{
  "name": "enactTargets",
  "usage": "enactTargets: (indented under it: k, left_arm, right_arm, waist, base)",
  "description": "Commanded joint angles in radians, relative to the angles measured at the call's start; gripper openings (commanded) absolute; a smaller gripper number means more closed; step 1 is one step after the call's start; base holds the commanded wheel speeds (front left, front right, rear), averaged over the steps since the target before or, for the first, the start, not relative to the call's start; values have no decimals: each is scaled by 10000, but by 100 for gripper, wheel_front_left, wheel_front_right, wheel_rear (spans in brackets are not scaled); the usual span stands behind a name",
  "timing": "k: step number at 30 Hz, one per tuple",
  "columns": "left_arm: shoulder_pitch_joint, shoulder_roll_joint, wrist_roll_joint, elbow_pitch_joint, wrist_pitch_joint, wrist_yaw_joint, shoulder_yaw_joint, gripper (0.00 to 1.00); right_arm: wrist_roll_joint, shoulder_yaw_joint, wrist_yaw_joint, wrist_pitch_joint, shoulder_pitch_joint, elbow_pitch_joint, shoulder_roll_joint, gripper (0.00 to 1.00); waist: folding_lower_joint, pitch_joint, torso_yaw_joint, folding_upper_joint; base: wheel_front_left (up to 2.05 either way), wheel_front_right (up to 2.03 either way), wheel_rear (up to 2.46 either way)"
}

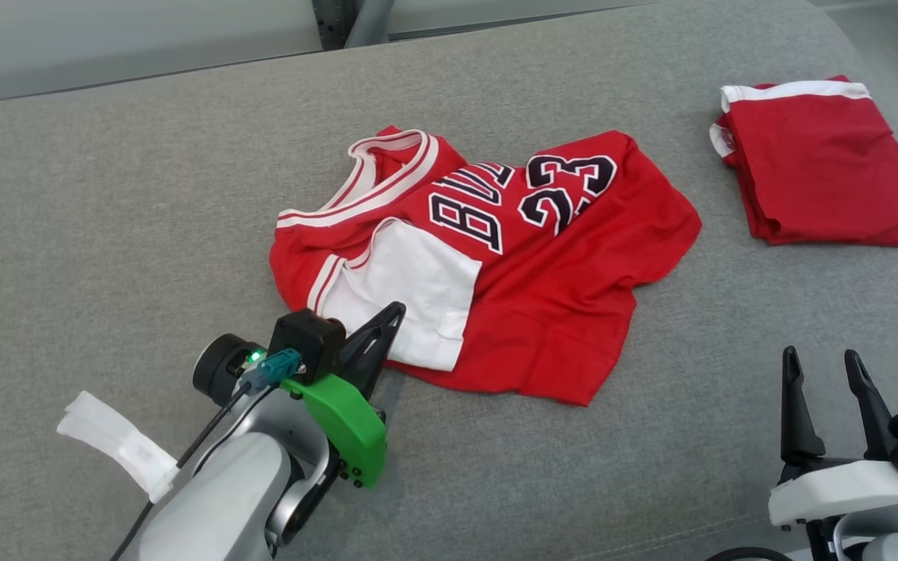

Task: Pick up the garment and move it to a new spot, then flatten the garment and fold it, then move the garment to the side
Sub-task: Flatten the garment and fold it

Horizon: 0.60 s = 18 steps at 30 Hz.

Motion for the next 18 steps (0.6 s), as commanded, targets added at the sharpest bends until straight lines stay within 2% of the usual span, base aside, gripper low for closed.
enactTargets:
  k: [1, 9, 10, 11, 12, 18]
  left_arm:
    - [252, 182, 21, -465, 208, 115, -38, 0]
    - [822, 522, -37, -1782, 413, 659, 54, 0]
    - [922, 562, 47, -1829, 406, 749, 23, 56]
    - [922, 562, 47, -1829, 406, 749, 23, 56]
    - [929, 508, 41, -1817, 454, 758, -41, 100]
    - [367, 280, 239, -1335, 766, 661, -324, 100]
  right_arm:
    - [-52, -40, -12, -11, -9, -8, -34, 100]
    - [-148, 121, -12, -11, -218, -45, -34, 100]
    - [-186, 121, -12, -11, -239, -59, -32, 100]
    - [-186, 121, -12, -11, -239, -59, -32, 100]
    - [-215, 137, -12, -11, -276, -69, -34, 100]
    - [-126, 291, -12, -11, -402, -67, -34, 100]
  waist:
    - [1, -11, 367, 0]
    - [1, -31, 718, 0]
    - [1, -17, 740, 0]
    - [1, -17, 740, 0]
    - [1, 21, 727, 0]
    - [1, 268, 350, 0]
  base:
    - [0, 0, 0]
    - [0, 0, 0]
    - [0, 0, 0]
    - [0, 0, 0]
    - [0, 0, 0]
    - [0, 0, 0]
